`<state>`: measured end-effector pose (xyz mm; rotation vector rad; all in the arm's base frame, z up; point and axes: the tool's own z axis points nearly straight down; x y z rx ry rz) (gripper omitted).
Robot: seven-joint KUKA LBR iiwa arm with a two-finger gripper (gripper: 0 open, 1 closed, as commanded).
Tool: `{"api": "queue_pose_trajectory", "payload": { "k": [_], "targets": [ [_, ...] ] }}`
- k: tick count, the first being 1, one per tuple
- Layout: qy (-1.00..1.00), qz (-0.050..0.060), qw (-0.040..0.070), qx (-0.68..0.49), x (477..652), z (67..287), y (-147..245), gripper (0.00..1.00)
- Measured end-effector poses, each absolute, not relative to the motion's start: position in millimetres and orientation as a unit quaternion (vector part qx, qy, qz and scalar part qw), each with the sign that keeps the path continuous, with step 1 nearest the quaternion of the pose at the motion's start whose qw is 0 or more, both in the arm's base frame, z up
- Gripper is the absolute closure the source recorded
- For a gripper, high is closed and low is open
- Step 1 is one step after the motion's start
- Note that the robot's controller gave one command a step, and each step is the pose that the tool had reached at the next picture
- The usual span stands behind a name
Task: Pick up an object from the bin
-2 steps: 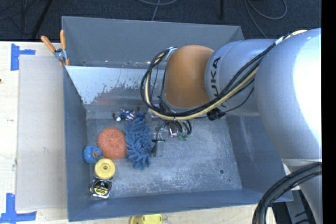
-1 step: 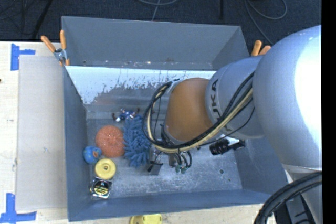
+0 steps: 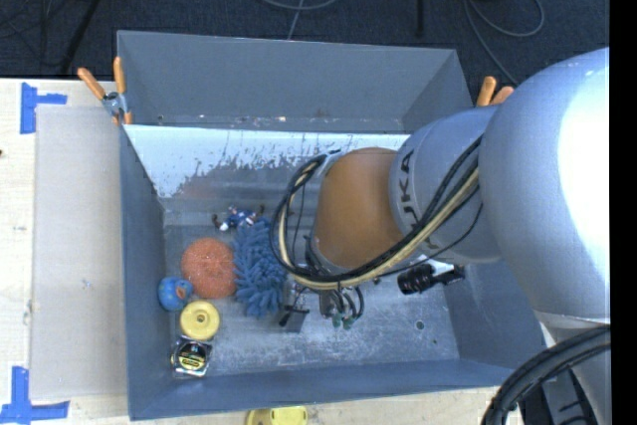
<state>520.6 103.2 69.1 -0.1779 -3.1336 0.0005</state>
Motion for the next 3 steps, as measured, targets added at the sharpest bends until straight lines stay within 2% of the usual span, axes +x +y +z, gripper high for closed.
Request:
{"api": "queue_pose_trajectory", "payload": {
  "k": [1,2,3],
  "targets": [
    [-0.998,0.001,0.004,-0.056,522.8,109.4,103.1,1.0],
    [-0.999,0.0,0.001,-0.052,538.4,155.3,96.9,1.0],
    [-0.999,0.0,0.001,-0.043,551.2,202.7,82.4,0.0]
  ]
}}
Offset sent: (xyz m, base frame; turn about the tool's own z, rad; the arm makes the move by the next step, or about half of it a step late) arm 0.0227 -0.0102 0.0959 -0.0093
